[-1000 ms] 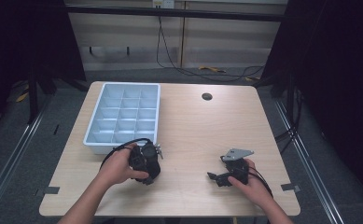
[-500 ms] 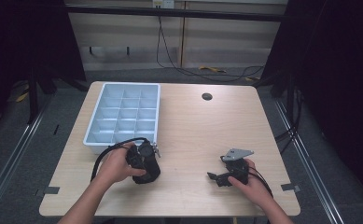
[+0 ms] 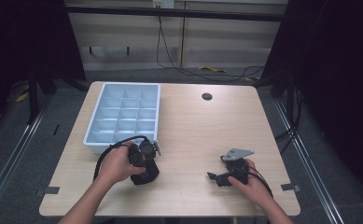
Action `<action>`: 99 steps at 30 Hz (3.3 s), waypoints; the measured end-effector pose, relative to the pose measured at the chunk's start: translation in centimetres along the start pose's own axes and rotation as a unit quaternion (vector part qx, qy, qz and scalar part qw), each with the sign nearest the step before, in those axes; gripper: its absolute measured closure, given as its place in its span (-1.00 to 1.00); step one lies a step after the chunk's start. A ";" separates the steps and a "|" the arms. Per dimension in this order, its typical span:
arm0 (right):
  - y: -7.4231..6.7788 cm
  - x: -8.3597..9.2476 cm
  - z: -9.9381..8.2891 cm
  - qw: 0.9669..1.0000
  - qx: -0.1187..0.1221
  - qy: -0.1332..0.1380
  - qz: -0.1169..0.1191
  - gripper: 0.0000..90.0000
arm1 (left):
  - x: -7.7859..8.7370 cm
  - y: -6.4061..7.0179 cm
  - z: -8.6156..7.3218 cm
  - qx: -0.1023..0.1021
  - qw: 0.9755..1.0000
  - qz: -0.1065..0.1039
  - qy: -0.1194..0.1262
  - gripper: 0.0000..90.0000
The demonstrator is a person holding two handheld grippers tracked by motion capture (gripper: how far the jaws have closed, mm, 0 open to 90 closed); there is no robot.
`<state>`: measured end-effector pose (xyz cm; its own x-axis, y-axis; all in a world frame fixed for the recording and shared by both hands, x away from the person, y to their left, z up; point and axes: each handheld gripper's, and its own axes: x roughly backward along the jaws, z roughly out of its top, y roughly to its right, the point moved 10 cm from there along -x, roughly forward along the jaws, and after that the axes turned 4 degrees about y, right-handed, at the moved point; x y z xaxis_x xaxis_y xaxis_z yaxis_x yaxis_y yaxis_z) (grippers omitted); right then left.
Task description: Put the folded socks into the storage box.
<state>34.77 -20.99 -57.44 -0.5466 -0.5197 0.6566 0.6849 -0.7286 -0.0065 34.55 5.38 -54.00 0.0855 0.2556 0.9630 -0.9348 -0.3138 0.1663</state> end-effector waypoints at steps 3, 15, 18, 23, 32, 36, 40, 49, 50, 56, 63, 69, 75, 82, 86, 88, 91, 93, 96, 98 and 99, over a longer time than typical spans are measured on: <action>0.0 0.0 0.0 1.000 0.000 0.000 0.000 -0.71 | 0.3 0.2 0.0 0.005 1.000 -0.006 0.001 0.80; 0.0 0.0 0.0 1.000 0.000 0.000 0.000 -0.71 | 3.3 -0.1 -0.7 0.010 1.000 -0.011 0.004 0.81; 0.0 0.0 0.0 1.000 0.000 0.000 0.000 -0.71 | 4.1 -0.2 -0.9 0.011 1.000 -0.011 0.005 0.81; 0.0 0.0 0.0 1.000 -0.001 0.001 0.001 -0.71 | 5.5 -0.4 -1.0 0.009 1.000 -0.008 0.008 0.80; 0.0 0.0 0.0 1.000 0.000 0.001 0.001 -0.72 | 8.1 -0.6 -0.8 0.004 1.000 -0.005 0.010 0.80; 0.0 0.0 0.0 1.000 -0.001 0.001 0.000 -0.72 | 9.4 -0.8 -0.6 0.002 1.000 -0.003 0.009 0.80; 0.0 0.0 0.0 1.000 0.000 0.002 0.000 -0.72 | 10.2 -0.9 -0.3 0.002 1.000 -0.001 0.010 0.80; 0.0 0.0 0.0 1.000 0.000 0.002 0.001 -0.72 | 12.1 -1.1 0.6 0.000 1.000 0.002 0.016 0.80; 0.0 0.0 0.0 1.000 0.000 0.002 0.000 -0.72 | 12.1 -1.1 0.6 0.000 1.000 0.002 0.016 0.80; 0.0 0.0 0.0 1.000 0.000 0.002 0.001 -0.72 | 13.2 -1.8 1.4 0.010 1.000 0.012 0.026 0.80; 0.0 0.0 0.0 1.000 0.000 0.002 0.000 -0.72 | 13.6 -3.0 2.1 0.010 0.999 0.025 0.027 0.80; 0.0 0.0 0.0 1.000 0.000 0.002 0.000 -0.72 | 13.5 -4.0 2.9 0.010 0.999 0.030 0.023 0.80; 0.0 0.0 0.0 1.000 0.000 0.002 0.000 -0.72 | 13.2 -4.8 3.4 0.009 0.999 0.031 0.019 0.80; 0.0 0.0 0.0 1.000 0.000 0.002 0.001 -0.72 | 13.0 -5.8 4.0 0.011 0.999 0.042 0.020 0.80; 0.0 0.0 0.0 1.000 0.000 0.002 0.001 -0.72 | 12.6 -6.1 4.4 0.009 0.999 0.049 0.018 0.80; 0.0 0.0 0.0 1.000 0.000 0.002 0.000 -0.72 | 12.4 -6.2 4.6 0.007 0.999 0.048 0.019 0.80; 0.0 0.0 0.0 1.000 0.000 0.002 0.000 -0.72 | 11.8 -6.4 4.8 0.011 0.998 0.052 0.015 0.79; 0.0 0.0 0.0 1.000 0.000 0.002 0.000 -0.72 | 11.4 -6.6 4.9 0.012 0.999 0.051 0.014 0.79; 0.0 0.0 0.0 1.000 0.000 0.002 0.001 -0.72 | 11.1 -6.8 5.0 0.007 0.999 0.047 0.013 0.79; 0.0 0.0 0.0 1.000 0.001 0.002 0.001 -0.72 | 10.7 -7.2 5.0 0.007 0.999 0.050 0.012 0.79; 0.0 0.0 0.0 1.000 0.000 0.002 0.001 -0.72 | 10.5 -7.4 5.0 0.006 0.999 0.052 0.011 0.79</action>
<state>34.80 -20.96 -57.42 -0.5468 -0.5228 0.6539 0.6860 -0.7276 -0.0081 44.09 5.79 -44.01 -0.0198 0.2414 0.9702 -0.9338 -0.3513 0.0683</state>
